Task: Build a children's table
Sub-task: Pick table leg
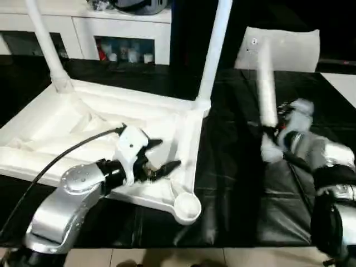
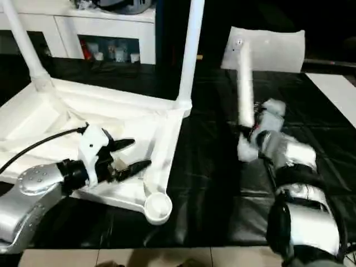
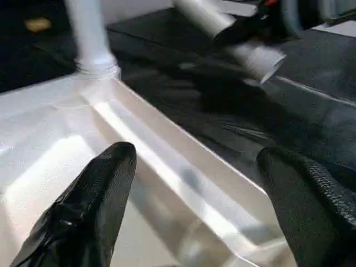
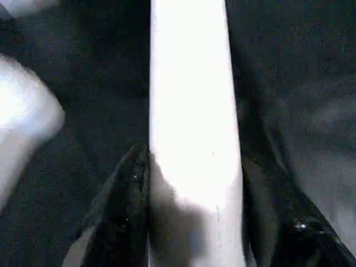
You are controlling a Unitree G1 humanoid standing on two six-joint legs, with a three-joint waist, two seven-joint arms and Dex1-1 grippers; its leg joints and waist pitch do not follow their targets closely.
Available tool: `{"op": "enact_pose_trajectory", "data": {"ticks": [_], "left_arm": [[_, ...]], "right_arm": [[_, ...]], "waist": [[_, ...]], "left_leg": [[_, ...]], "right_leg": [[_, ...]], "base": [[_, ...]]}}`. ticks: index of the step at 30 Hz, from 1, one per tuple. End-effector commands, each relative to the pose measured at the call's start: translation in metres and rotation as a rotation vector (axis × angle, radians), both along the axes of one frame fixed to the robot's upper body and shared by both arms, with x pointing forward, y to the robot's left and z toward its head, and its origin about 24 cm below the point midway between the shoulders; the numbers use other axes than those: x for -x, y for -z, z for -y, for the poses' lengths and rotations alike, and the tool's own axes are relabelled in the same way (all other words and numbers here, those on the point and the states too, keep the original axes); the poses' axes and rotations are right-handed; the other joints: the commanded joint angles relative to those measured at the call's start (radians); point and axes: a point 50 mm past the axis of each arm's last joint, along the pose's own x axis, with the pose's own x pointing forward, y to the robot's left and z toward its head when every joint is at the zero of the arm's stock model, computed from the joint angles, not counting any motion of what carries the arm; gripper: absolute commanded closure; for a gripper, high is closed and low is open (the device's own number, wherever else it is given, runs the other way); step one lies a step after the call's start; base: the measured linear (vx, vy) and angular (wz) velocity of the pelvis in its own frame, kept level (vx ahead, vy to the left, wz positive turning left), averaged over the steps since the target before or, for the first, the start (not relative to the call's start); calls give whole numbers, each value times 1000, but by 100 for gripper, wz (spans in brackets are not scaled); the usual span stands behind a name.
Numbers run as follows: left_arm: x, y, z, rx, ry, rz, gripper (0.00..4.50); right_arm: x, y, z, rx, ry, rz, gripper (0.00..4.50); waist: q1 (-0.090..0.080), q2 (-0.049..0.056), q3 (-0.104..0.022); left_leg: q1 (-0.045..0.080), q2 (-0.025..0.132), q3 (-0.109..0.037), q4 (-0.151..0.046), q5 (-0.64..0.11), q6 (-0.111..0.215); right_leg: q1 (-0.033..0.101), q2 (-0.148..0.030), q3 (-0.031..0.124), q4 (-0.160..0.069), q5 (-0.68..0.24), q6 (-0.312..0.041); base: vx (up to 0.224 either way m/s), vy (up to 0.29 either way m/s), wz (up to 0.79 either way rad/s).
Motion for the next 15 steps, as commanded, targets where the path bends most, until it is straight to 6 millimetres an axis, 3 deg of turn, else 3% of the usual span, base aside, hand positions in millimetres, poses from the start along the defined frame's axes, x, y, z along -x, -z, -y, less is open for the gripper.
{"op": "enact_pose_trajectory", "data": {"ticks": [1,4,6,7,9,10,12,15], "left_arm": [[-10,-10,2,59,-46,42,61],[-20,-21,7,175,-87,48,61],[-26,-29,10,263,-104,44,61],[-28,-30,11,287,-105,44,34],[-33,-41,21,377,-51,42,27],[-33,-41,21,377,-51,42,24],[-40,-50,27,420,-46,60,5],[-45,-59,32,494,-29,43,0]], "right_arm": [[1,-44,-7,-170,-53,307,261],[16,-70,-24,-318,-204,507,262],[29,-78,-42,-363,-351,594,262],[33,-79,-48,-374,-393,619,262],[47,-82,-68,-443,-505,679,262],[47,-82,-68,-443,-505,679,262],[56,-85,-78,-514,-565,705,262],[67,-86,-89,-562,-650,708,262]], "waist": [[7,11,-60],[15,9,-65],[19,20,-61],[18,18,-59],[20,10,-58],[24,9,-59],[27,13,-60],[27,11,-58]], "left_leg": [[8,59,-13,-78,-92,17],[14,67,-18,-82,-91,28],[13,66,-20,-83,-95,28],[12,64,-19,-84,-103,29],[11,62,-18,-86,-115,27],[13,62,-18,-85,-114,26],[15,64,-22,-88,-114,17],[11,65,-24,-91,-110,7]], "right_leg": [[54,-82,45,-77,-96,-227],[55,-84,44,-74,-67,-223],[54,-86,44,-78,-80,-235],[54,-83,43,-81,-94,-235],[53,-84,44,-88,-138,-223],[51,-86,44,-88,-148,-220],[48,-87,44,-89,-177,-208],[49,-89,43,-90,-186,-200]], "base": [[0,0,0],[0,0,0],[0,0,0],[0,0,0],[0,0,0],[0,0,0],[0,0,0],[0,0,0]]}}
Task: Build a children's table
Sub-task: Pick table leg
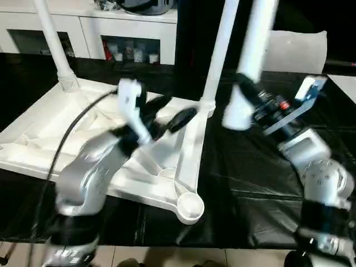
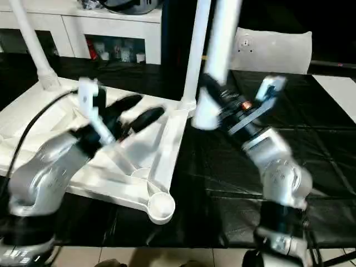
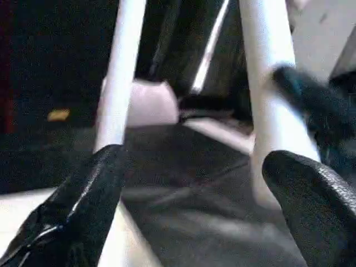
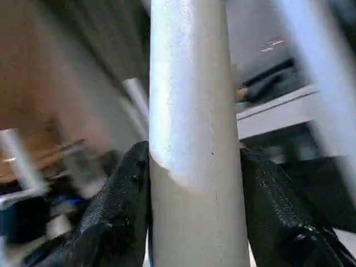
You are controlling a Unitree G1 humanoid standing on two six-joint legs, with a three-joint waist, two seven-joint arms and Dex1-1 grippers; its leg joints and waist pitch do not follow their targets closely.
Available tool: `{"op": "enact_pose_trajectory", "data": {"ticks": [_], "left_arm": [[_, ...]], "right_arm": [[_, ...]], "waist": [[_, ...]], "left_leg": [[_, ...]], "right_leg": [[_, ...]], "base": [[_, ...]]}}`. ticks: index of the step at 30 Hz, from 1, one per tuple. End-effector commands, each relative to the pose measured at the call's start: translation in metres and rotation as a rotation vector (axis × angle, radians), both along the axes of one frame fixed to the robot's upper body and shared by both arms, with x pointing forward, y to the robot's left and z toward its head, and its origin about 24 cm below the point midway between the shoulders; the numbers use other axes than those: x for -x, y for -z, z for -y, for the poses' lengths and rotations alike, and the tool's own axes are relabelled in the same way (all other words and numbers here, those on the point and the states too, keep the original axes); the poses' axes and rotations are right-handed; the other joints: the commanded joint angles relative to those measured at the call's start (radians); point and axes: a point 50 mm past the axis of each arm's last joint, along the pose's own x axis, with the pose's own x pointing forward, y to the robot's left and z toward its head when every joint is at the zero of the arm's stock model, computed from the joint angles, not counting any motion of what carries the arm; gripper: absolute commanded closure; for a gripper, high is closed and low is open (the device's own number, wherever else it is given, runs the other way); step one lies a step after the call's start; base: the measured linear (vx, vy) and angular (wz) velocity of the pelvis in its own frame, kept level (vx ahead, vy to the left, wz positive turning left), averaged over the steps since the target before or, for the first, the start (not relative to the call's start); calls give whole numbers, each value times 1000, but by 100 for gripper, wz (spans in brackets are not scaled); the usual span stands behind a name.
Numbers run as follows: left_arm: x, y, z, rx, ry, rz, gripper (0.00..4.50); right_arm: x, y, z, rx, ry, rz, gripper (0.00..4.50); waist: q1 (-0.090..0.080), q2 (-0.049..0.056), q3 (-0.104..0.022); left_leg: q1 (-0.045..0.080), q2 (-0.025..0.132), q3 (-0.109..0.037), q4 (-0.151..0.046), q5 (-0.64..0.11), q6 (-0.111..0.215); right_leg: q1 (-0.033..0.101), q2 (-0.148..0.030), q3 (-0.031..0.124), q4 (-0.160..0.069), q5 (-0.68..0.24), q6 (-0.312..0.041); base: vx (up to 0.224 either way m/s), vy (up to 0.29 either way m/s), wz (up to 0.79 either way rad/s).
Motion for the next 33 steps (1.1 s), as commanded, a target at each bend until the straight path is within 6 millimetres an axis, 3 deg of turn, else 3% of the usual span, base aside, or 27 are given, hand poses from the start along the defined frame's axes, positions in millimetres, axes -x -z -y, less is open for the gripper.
{"op": "enact_pose_trajectory", "data": {"ticks": [1,2,5,9,16,25,33], "left_arm": [[-3,-5,1,49,14,-22,0],[-4,-12,6,98,42,-20,0],[-6,-28,15,223,99,-24,0],[-9,-36,18,313,128,-37,0],[-8,-38,17,352,158,-68,0],[-8,-30,17,331,164,-111,79],[-6,-32,17,364,200,-114,153]], "right_arm": [[10,-10,-3,-1,-60,57,262],[15,-7,-9,17,-111,56,262],[22,-1,-17,46,-179,47,262],[25,1,-21,56,-205,36,262],[34,8,-28,106,-266,24,262],[37,18,-37,200,-308,12,262],[35,24,-37,258,-287,2,262]], "waist": [[4,4,-59],[6,-4,-58],[14,-2,-60],[15,-3,-59],[17,-10,-61],[15,-12,-57],[16,-14,-58]], "left_leg": [[10,62,-23,-87,-112,-1],[9,61,-22,-87,-106,3],[6,59,-21,-85,-73,7],[5,61,-23,-86,-78,5],[4,60,-23,-86,-32,29],[4,61,-24,-88,-64,12],[4,61,-23,-87,-49,12]], "right_leg": [[47,-89,44,-87,-189,-195],[49,-89,45,-89,-189,-189],[51,-91,45,-87,-158,-195],[51,-92,44,-89,-176,-194],[55,-91,43,-88,-127,-185],[52,-92,44,-95,-200,-164],[53,-92,44,-90,-173,-169]], "base": [[0,0,0],[0,0,0],[0,0,0],[0,0,0],[0,0,0],[0,0,0],[0,0,0]]}}
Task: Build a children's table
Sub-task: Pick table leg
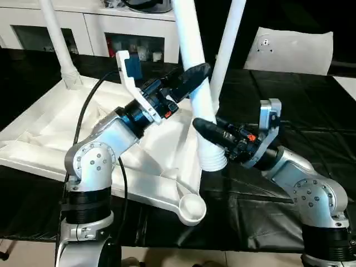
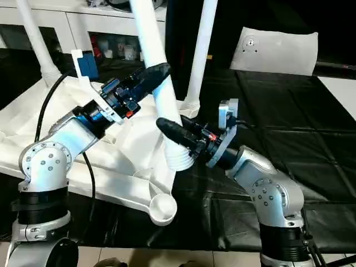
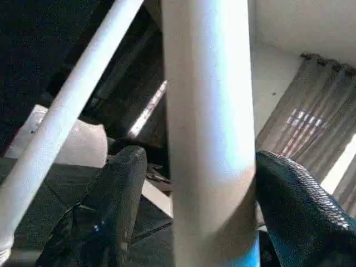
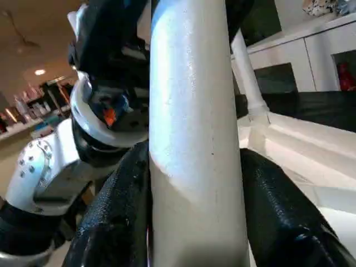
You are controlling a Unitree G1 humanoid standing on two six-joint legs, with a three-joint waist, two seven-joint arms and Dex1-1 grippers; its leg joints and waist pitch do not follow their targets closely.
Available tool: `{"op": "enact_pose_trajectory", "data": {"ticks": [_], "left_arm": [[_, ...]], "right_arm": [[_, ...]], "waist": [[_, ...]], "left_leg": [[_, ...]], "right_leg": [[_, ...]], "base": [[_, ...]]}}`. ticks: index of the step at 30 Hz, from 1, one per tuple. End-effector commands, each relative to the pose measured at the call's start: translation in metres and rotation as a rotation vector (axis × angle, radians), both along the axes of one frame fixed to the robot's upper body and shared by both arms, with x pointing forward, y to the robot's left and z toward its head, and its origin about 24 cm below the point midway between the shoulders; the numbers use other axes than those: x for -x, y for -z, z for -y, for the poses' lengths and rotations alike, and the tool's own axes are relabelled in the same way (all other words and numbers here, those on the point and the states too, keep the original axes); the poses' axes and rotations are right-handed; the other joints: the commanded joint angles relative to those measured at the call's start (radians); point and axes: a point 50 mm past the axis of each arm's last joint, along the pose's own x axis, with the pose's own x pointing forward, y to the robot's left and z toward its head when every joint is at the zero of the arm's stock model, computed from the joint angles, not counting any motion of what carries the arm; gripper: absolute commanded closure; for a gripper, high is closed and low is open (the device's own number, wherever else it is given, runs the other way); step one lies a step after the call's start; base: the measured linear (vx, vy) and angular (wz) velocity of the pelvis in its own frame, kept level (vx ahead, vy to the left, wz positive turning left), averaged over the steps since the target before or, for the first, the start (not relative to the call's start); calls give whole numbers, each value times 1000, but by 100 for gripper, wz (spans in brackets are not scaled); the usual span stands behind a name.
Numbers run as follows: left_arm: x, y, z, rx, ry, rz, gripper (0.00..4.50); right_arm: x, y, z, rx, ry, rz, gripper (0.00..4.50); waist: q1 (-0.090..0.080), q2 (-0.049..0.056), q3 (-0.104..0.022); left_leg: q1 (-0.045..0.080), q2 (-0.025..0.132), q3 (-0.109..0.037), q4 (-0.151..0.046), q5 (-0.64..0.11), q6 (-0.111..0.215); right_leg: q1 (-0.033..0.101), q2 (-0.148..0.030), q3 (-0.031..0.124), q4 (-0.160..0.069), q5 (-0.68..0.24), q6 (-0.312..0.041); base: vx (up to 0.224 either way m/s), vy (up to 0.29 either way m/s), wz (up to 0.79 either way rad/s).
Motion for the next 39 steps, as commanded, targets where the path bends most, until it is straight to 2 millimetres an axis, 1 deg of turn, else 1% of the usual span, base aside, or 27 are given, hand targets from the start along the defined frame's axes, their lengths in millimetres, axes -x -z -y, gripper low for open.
{"op": "enact_pose_trajectory", "data": {"ticks": [1,2,3,4,5,7,8,9,10,13,15,17,18,19,23,24,25,26,27,28,29,32,34,36,37,38,39], "left_arm": [[2,2,2,8,27,-18,157],[2,2,2,10,29,-18,161],[3,1,2,19,39,-21,169],[4,1,3,35,55,-29,182],[5,1,3,45,71,-34,202],[6,2,3,66,88,-49,205],[7,3,3,82,96,-65,226],[7,3,2,92,102,-76,238],[6,4,1,115,105,-96,238],[4,5,-1,163,101,-134,261],[2,5,-4,195,90,-161,264],[1,5,-5,200,87,-166,264],[1,6,-6,193,84,-166,264],[1,7,-6,163,73,-161,264],[0,9,-5,112,56,-150,264],[0,10,-5,74,46,-136,264],[0,11,-4,41,32,-124,264],[-2,12,-4,-18,-5,-86,264],[-2,12,-4,-76,-30,-32,264],[-2,12,-4,-114,-44,18,264],[-2,11,-5,-128,-55,59,264],[-1,8,-5,-94,-28,64,264],[0,8,-6,-96,-14,57,264],[-1,9,-7,-116,-7,45,264],[-2,9,-8,-112,-11,37,264],[-2,9,-8,-107,-14,32,264],[-4,10,-8,-100,-22,34,264]], "right_arm": [[-2,1,3,41,31,21,262],[-2,1,3,47,34,21,262],[-3,2,3,60,39,22,262],[-4,3,2,80,46,23,262],[-5,4,2,95,52,26,262],[-6,4,1,116,60,35,262],[-6,4,0,123,62,39,262],[-6,4,0,128,63,43,262],[-7,3,-1,138,66,50,262],[-8,2,-3,154,71,62,262],[-8,1,-4,167,76,71,262],[-8,0,-5,176,78,76,262],[-8,0,-5,182,78,80,262],[-8,0,-6,189,80,83,262],[-8,0,-6,196,86,84,262],[-8,0,-6,201,91,84,262],[-9,0,-6,205,96,83,262],[-9,1,-7,209,100,81,262],[-9,1,-7,211,105,77,262],[-9,1,-7,213,109,73,262],[-9,2,-8,214,112,71,262],[-8,3,-8,218,115,67,262],[-9,4,-9,225,119,66,262],[-10,5,-11,235,135,66,262],[-11,5,-11,236,139,66,262],[-11,5,-11,237,143,65,262],[-13,6,-11,240,154,64,262]], "waist": [[4,-7,-60],[5,-6,-60],[3,-9,-60],[4,-8,-59],[3,-8,-59],[3,-9,-59],[2,-10,-59],[3,-9,-59],[3,-9,-59],[3,-8,-59],[3,-10,-60],[3,-9,-60],[3,-6,-60],[3,-8,-60],[3,-7,-60],[4,-5,-60],[3,-5,-60],[2,-4,-60],[3,-5,-59],[4,-1,-60],[3,-1,-60],[1,-2,-62],[2,-2,-61],[0,-1,-61],[-1,0,-61],[-1,-1,-61],[-1,-4,-60]], "left_leg": [[5,62,-23,-77,-53,14],[6,62,-23,-76,-52,13],[5,62,-22,-76,-55,12],[6,62,-22,-76,-57,10],[5,62,-23,-77,-60,9],[6,62,-23,-76,-57,9],[6,62,-22,-76,-59,11],[7,61,-22,-76,-61,11],[7,62,-22,-76,-62,10],[8,62,-22,-76,-59,12],[8,61,-22,-75,-57,10],[8,61,-22,-75,-57,11],[8,62,-23,-76,-57,11],[7,62,-23,-76,-56,12],[8,62,-24,-77,-56,12],[8,63,-24,-78,-56,12],[10,64,-25,-78,-54,11],[9,64,-25,-78,-55,10],[11,66,-26,-80,-59,14],[11,65,-26,-80,-55,9],[11,65,-26,-80,-54,8],[11,65,-24,-78,-53,-5],[11,65,-24,-78,-54,-6],[9,63,-24,-78,-60,-11],[11,64,-24,-78,-66,-12],[11,64,-23,-78,-71,-13],[10,64,-23,-79,-71,-12]], "right_leg": [[54,-92,46,-81,-174,-172],[53,-93,46,-80,-172,-172],[53,-91,46,-81,-176,-172],[53,-93,46,-80,-182,-173],[53,-93,46,-81,-188,-172],[54,-92,46,-80,-179,-173],[52,-91,46,-80,-179,-174],[52,-91,46,-81,-183,-175],[52,-91,46,-80,-180,-177],[52,-90,46,-79,-164,-180],[53,-90,46,-79,-152,-186],[54,-90,46,-79,-151,-183],[54,-90,47,-78,-150,-181],[55,-90,47,-78,-148,-178],[55,-89,46,-78,-143,-176],[54,-90,47,-79,-147,-173],[53,-89,46,-78,-145,-169],[54,-89,46,-78,-145,-168],[53,-90,47,-83,-157,-156],[53,-91,47,-80,-157,-149],[53,-91,48,-80,-153,-148],[55,-92,47,-72,-108,-176],[56,-92,47,-71,-97,-188],[56,-91,47,-70,-104,-190],[55,-91,47,-71,-110,-191],[55,-91,47,-72,-114,-193],[56,-91,47,-73,-118,-192]], "base": [[0,0,0],[0,0,0],[0,0,0],[0,0,0],[0,0,0],[0,0,0],[0,0,0],[0,0,0],[0,0,0],[0,0,0],[0,0,0],[0,0,0],[0,0,0],[0,0,0],[0,0,0],[0,0,0],[0,0,0],[0,0,0],[0,0,0],[0,0,0],[0,0,0],[0,0,0],[0,0,0],[0,0,0],[0,0,0],[0,0,0],[0,0,0]]}}
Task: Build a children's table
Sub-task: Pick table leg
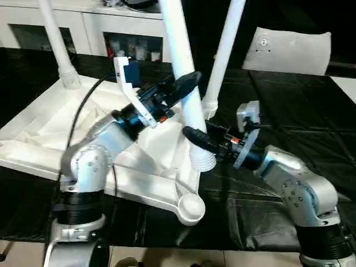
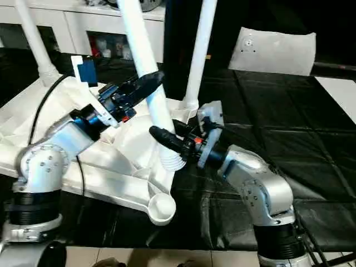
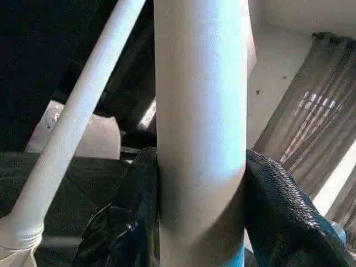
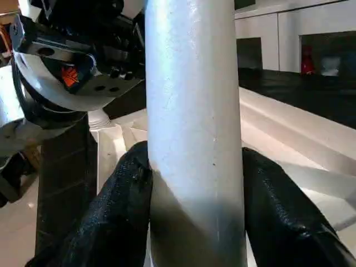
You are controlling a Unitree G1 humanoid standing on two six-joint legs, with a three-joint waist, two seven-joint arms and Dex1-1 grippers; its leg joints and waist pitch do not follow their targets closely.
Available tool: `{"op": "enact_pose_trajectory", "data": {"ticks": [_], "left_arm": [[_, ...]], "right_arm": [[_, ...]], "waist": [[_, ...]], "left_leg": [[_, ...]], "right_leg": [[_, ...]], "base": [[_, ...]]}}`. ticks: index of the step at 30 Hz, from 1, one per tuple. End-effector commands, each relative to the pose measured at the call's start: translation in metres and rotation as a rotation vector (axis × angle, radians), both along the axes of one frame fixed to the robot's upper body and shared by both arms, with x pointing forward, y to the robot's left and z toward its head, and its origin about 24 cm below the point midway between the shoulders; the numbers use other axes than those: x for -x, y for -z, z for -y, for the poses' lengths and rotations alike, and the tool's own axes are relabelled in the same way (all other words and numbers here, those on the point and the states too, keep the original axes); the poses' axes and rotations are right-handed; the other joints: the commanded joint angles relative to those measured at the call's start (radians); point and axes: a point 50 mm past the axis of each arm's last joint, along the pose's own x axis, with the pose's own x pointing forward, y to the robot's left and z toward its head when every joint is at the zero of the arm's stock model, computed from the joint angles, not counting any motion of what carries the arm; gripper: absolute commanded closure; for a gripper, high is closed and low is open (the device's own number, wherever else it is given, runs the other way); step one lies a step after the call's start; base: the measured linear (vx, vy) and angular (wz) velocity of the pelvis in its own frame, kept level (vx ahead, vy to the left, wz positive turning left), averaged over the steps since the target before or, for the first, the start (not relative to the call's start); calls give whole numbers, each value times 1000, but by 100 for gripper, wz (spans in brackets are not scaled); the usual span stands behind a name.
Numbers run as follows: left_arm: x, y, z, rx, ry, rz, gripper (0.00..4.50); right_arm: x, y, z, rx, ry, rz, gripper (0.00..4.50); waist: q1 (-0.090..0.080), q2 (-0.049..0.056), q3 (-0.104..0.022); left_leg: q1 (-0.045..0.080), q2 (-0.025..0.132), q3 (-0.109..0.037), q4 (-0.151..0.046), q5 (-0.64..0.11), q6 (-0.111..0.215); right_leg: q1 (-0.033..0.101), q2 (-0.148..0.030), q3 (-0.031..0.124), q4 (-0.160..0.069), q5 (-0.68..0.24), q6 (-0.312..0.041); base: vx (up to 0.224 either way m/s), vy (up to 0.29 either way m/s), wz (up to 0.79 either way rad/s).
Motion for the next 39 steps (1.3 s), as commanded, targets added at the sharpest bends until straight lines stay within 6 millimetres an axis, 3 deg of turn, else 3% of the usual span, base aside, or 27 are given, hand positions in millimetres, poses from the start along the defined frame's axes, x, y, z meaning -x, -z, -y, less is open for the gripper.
{"op": "enact_pose_trajectory", "data": {"ticks": [1,8,11,24,29,34,35,39], "left_arm": [[-3,-1,3,-10,0,21,264],[-13,0,-4,-59,-78,22,264],[-15,-2,-6,-91,-87,38,264],[-16,-11,-6,-194,9,108,264],[-12,-14,-3,-255,101,142,264],[-12,-17,-1,-311,163,167,273],[-12,-17,-1,-315,164,168,273],[-13,-19,-1,-344,186,186,274]], "right_arm": [[-9,-2,5,33,80,19,262],[-17,3,2,72,101,46,262],[-18,3,1,51,76,5,192],[-29,-6,12,115,36,-4,82],[-29,-8,18,179,-58,-11,82],[-26,-8,20,220,-170,-21,73],[-26,-8,20,223,-175,-21,73],[-26,-6,19,242,-216,-31,73]], "waist": [[3,1,-62],[2,1,-62],[2,0,-65],[6,0,-65],[7,-5,-67],[8,-4,-67],[9,-11,-66],[8,-11,-67]], "left_leg": [[10,63,-22,-79,-74,-10],[10,63,-22,-78,-76,-13],[10,63,-22,-77,-42,4],[12,62,-20,-76,-46,-2],[10,62,-18,-73,-28,9],[11,63,-18,-71,-23,18],[10,64,-18,-71,-22,24],[11,65,-18,-71,-17,20]], "right_leg": [[54,-91,47,-74,-132,-188],[53,-92,48,-74,-136,-180],[55,-92,47,-67,-86,-192],[57,-91,47,-66,-97,-204],[59,-93,46,-63,-69,-215],[59,-94,45,-61,-70,-226],[60,-95,45,-61,-76,-225],[58,-95,44,-61,-79,-228]], "base": [[0,0,0],[0,0,0],[0,0,0],[0,0,0],[0,0,0],[0,0,0],[0,0,0],[0,0,0]]}}
